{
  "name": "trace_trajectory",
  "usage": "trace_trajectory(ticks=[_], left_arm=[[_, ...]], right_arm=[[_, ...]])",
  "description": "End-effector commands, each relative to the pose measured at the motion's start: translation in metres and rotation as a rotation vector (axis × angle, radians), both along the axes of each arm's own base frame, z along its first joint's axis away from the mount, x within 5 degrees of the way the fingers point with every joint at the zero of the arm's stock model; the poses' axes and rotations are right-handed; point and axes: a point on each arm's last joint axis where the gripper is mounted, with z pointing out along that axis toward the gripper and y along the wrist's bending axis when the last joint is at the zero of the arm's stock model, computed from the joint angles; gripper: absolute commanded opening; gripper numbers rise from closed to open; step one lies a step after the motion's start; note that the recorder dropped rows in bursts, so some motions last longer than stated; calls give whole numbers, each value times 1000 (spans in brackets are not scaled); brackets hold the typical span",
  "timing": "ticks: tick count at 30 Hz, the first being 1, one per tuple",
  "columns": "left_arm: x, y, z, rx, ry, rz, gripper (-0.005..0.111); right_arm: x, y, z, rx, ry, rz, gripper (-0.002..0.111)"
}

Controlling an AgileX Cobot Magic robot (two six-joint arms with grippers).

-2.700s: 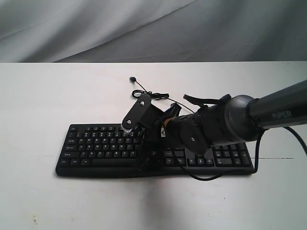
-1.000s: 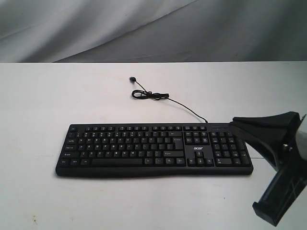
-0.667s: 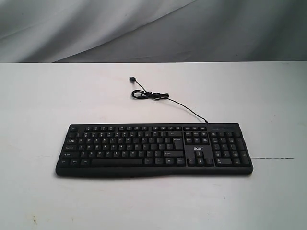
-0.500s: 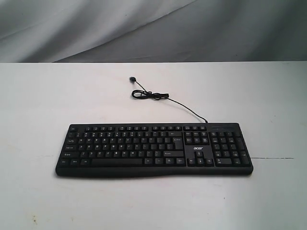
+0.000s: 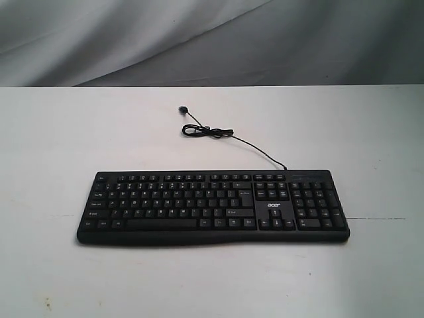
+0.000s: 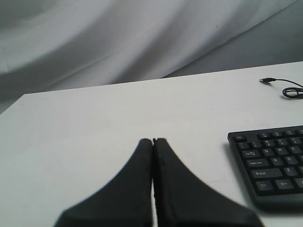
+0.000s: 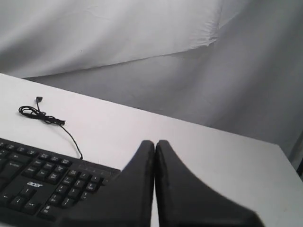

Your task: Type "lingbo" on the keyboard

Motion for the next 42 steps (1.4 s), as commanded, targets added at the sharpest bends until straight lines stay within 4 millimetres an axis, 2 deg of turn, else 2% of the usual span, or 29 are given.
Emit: trace_trajectory(ticks=[1, 4, 12, 21, 42], left_arm=[[0, -1, 0, -5, -10, -8, 0], [0, -1, 0, -5, -10, -8, 0], [0, -1, 0, -5, -10, -8, 0], [0, -1, 0, -5, -10, -8, 0], [0, -1, 0, -5, -10, -8, 0]], right_arm=[[2, -1, -15, 44, 24, -15, 0], [2, -1, -16, 82, 14, -21, 0], [2, -3, -17, 49, 21, -56, 0], [-1, -5, -25, 43, 92, -87, 0], [-1, -5, -25, 57, 91, -86, 0]])
